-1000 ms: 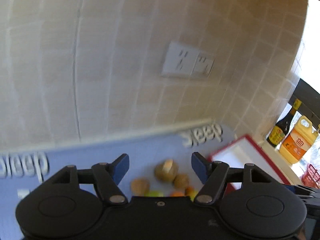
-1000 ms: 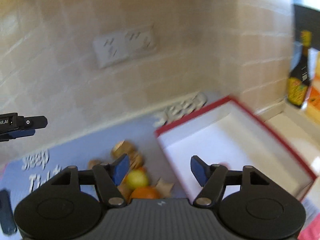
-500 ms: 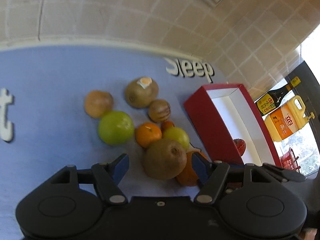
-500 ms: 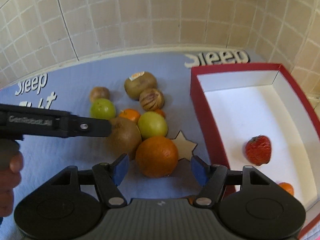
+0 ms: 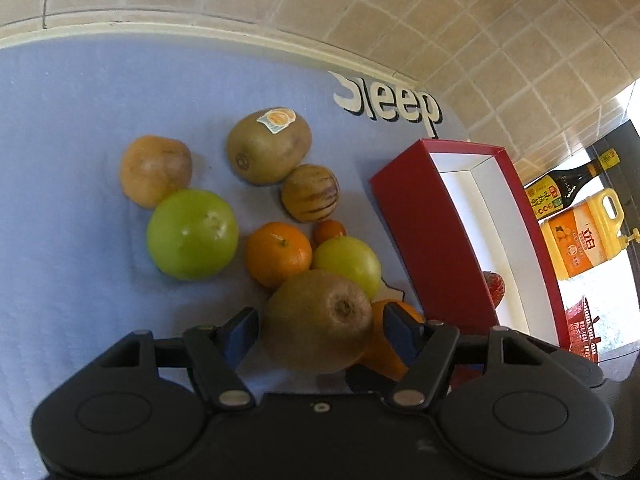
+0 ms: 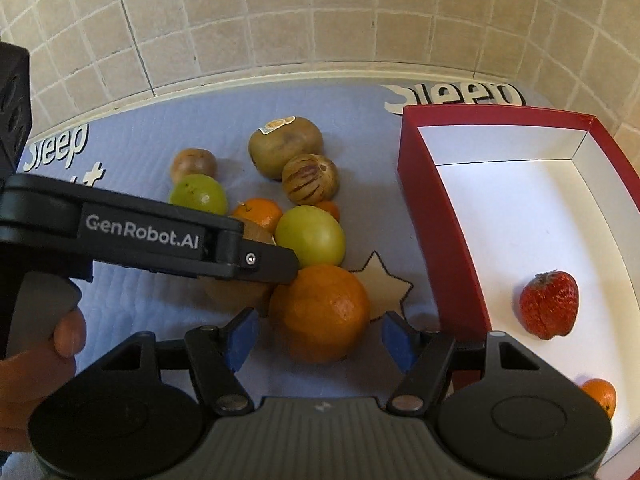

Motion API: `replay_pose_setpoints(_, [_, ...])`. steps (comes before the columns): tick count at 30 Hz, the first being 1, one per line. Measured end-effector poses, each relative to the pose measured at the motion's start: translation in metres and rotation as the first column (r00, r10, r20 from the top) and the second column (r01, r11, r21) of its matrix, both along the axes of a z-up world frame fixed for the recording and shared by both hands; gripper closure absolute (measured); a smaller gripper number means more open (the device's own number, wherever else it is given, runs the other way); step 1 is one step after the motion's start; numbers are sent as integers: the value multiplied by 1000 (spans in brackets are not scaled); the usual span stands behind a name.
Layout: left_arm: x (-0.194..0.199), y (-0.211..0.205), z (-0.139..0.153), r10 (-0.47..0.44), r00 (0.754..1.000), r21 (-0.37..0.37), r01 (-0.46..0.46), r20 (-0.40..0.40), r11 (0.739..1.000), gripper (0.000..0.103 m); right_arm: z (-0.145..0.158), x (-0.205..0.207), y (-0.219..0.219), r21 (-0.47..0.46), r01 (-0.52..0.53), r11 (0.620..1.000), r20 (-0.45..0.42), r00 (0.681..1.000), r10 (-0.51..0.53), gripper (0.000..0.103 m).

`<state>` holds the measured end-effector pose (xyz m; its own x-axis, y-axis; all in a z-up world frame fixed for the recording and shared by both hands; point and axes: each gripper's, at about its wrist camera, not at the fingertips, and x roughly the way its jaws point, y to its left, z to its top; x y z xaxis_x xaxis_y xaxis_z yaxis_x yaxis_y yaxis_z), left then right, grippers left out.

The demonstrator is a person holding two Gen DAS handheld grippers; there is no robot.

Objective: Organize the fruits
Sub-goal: 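Grasp the kiwi with the left tool while the right tool grasps an orange, then carry kiwi and orange into the red box and open both tools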

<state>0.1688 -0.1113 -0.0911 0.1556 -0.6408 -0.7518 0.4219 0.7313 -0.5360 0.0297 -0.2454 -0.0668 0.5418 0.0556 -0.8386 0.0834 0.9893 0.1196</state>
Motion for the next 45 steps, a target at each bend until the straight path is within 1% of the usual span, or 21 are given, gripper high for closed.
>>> replay_pose_setpoints(4, [2,0,-2,7,1000,3,-7,3,1000,22,-4,5,0,7,-17,1000,2,1000,17,34])
replay_pose_setpoints(6, [2,1,-1,11,1000,4,-11,4,1000,25,-6,5,1,3,-26,1000,9,1000,26,34])
replay_pose_setpoints(7, [2,2,-1,16,1000,7,-16,2,1000,31,-6,5,1,2,-28,1000,9,1000,28,34])
replay_pose_setpoints(11, [3,5,-2,21,1000,9,-21,2,1000,33,-7,4,-1,7,-33,999,19,999,33,34])
replay_pose_setpoints(14, [0,4,0,24,1000,20,-25,19,999,33,-6,3,0,-8,-45,999,30,999,45,38])
replay_pose_setpoints(15, [-1,4,1,25,999,22,-26,25,999,33,-6,2,1,-21,-49,999,36,998,50,43])
replay_pose_setpoints(17, [-4,4,4,18,999,27,-20,45,999,34,-4,-2,2,-28,-51,998,46,998,52,44])
replay_pose_setpoints(19, [-8,7,10,11,998,28,-13,68,1000,34,-4,-4,1,-24,-42,999,55,998,43,45])
replay_pose_setpoints(22, [-15,15,23,2,995,4,-3,102,1000,34,1,-9,1,-14,-25,1000,76,997,26,45])
replay_pose_setpoints(23, [-19,17,29,0,992,1,0,124,1000,34,4,-12,0,-11,-22,1000,85,996,23,45])
replay_pose_setpoints(26, [-28,19,46,-10,982,-4,11,188,1000,34,18,-19,-1,-9,-14,1000,121,993,15,45])
replay_pose_setpoints(29, [-32,22,69,-15,972,-37,24,235,999,34,39,-28,-6,-13,11,1000,165,986,-9,45])
replay_pose_setpoints(31, [-33,19,89,-26,959,-57,43,283,997,34,58,-35,-15,3,32,999,211,977,-32,45])
replay_pose_setpoints(34, [-33,7,122,-54,925,-76,89,376,993,34,90,-47,-40,37,86,996,296,951,-94,45])
replay_pose_setpoints(36, [-31,-9,145,-78,900,-92,129,429,987,34,110,-56,-63,53,143,988,348,925,-152,45])
replay_pose_setpoints(38, [-28,-29,161,-103,883,-108,171,459,979,34,129,-64,-89,68,207,976,392,894,-218,45])
replay_pose_setpoints(41, [-25,-66,175,-167,857,-122,256,487,959,34,143,-76,-126,82,301,950,427,851,-306,45])
replay_pose_setpoints(43, [-21,-101,176,-227,853,-108,311,471,944,34,140,-82,-148,83,373,924,416,829,-373,45])
replay_pose_setpoints(45, [-20,-135,168,-289,847,-84,361,445,929,34,129,-86,-167,93,439,894,379,814,-440,45])
